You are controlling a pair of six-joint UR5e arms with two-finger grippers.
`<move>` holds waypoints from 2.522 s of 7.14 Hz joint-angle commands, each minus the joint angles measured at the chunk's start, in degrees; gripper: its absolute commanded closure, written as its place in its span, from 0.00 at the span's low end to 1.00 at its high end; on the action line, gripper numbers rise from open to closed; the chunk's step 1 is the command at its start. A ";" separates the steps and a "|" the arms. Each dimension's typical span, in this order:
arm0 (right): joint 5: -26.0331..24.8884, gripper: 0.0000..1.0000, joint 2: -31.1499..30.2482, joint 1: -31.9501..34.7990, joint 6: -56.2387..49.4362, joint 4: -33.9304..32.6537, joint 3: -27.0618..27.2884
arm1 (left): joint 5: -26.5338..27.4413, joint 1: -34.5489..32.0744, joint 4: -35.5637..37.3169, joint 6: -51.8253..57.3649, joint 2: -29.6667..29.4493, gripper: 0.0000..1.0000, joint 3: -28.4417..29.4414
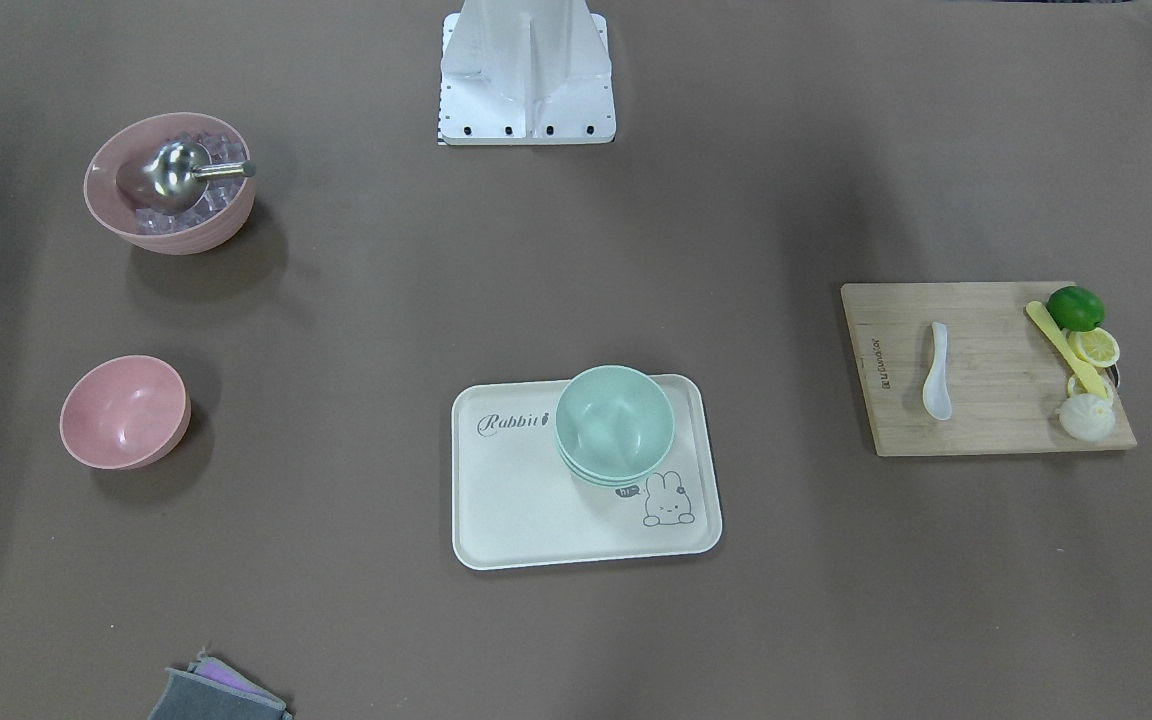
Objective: Stack pink bowl on green and place spoon
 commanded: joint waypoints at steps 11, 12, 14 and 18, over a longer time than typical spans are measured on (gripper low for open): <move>0.43 0.00 3.13 -12.31 18.96 23.35 -1.01 | 6.79 22.90 -23.62 -19.99 -7.28 0.02 0.35; 0.52 0.00 3.92 -13.74 20.13 25.02 -0.82 | 6.63 24.49 -23.29 -20.11 -7.62 0.02 0.79; -7.08 0.00 5.59 -21.01 22.94 25.03 -1.70 | 7.50 24.77 -23.46 -19.85 -7.63 0.02 1.58; -8.97 0.00 7.18 -27.28 25.33 31.95 -11.43 | 11.03 24.86 -23.64 -22.40 -7.63 0.02 1.67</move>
